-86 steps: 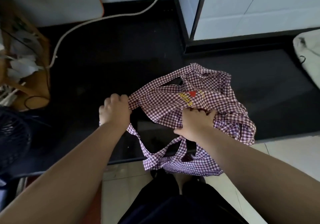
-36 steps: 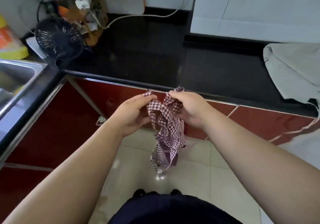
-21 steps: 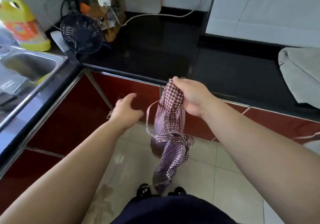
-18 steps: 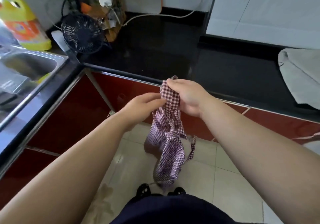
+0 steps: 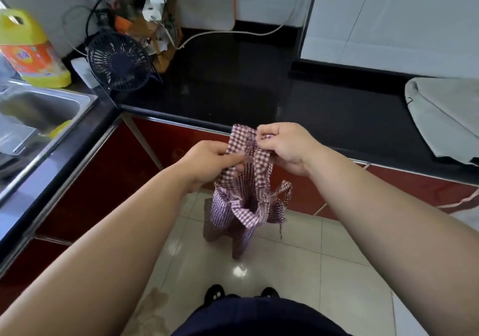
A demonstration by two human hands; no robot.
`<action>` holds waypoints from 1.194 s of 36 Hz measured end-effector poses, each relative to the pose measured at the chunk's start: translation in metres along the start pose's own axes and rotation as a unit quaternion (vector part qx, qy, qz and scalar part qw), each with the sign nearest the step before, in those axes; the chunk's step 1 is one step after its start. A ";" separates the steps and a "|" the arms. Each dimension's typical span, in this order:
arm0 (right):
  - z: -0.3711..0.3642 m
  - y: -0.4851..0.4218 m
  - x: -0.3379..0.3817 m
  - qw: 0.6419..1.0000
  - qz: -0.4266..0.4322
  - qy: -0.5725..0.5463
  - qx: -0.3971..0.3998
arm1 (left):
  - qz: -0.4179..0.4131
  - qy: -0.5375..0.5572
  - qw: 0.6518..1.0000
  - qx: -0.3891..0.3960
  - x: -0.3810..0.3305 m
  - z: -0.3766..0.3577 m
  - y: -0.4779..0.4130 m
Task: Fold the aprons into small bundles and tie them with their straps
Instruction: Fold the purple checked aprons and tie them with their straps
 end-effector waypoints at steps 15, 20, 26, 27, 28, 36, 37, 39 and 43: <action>0.057 -0.008 0.030 0.978 0.052 -0.156 -0.130 | -0.040 0.216 0.960 -0.174 -0.006 0.070 -0.013; 0.052 -0.005 0.036 0.984 0.079 -0.019 -0.160 | -0.051 0.259 0.929 -0.259 -0.009 0.079 -0.017; 0.045 -0.012 0.047 0.977 0.112 0.005 -0.180 | -0.071 0.170 0.952 -0.243 -0.021 0.079 -0.018; 0.045 -0.012 0.051 0.971 0.133 -0.002 -0.198 | -0.084 0.185 0.949 -0.242 -0.024 0.079 -0.018; 0.045 -0.011 0.055 0.967 0.156 -0.023 -0.202 | -0.106 0.205 0.944 -0.238 -0.028 0.080 -0.019; 0.035 -0.017 0.070 0.959 0.192 -0.014 -0.206 | -0.084 0.195 0.923 -0.319 -0.018 0.102 -0.025; 0.034 -0.018 0.075 0.960 0.197 -0.047 -0.193 | -0.114 0.199 0.925 -0.302 -0.027 0.100 -0.026; 0.029 -0.021 0.079 0.967 0.179 -0.087 -0.159 | -0.154 0.208 0.922 -0.288 -0.042 0.095 -0.027; 0.019 -0.026 0.074 0.977 0.136 -0.071 -0.146 | -0.112 0.187 0.947 -0.237 -0.035 0.091 -0.031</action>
Point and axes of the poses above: each hand's wrist, its own y-axis away from the middle knuckle, its own z-axis out of the back of the hand, x = y × z, the point moved 4 cm from there along -y, towards the middle knuckle, and after that the axes turned 5 degrees about -z, right-handed, at the moved point
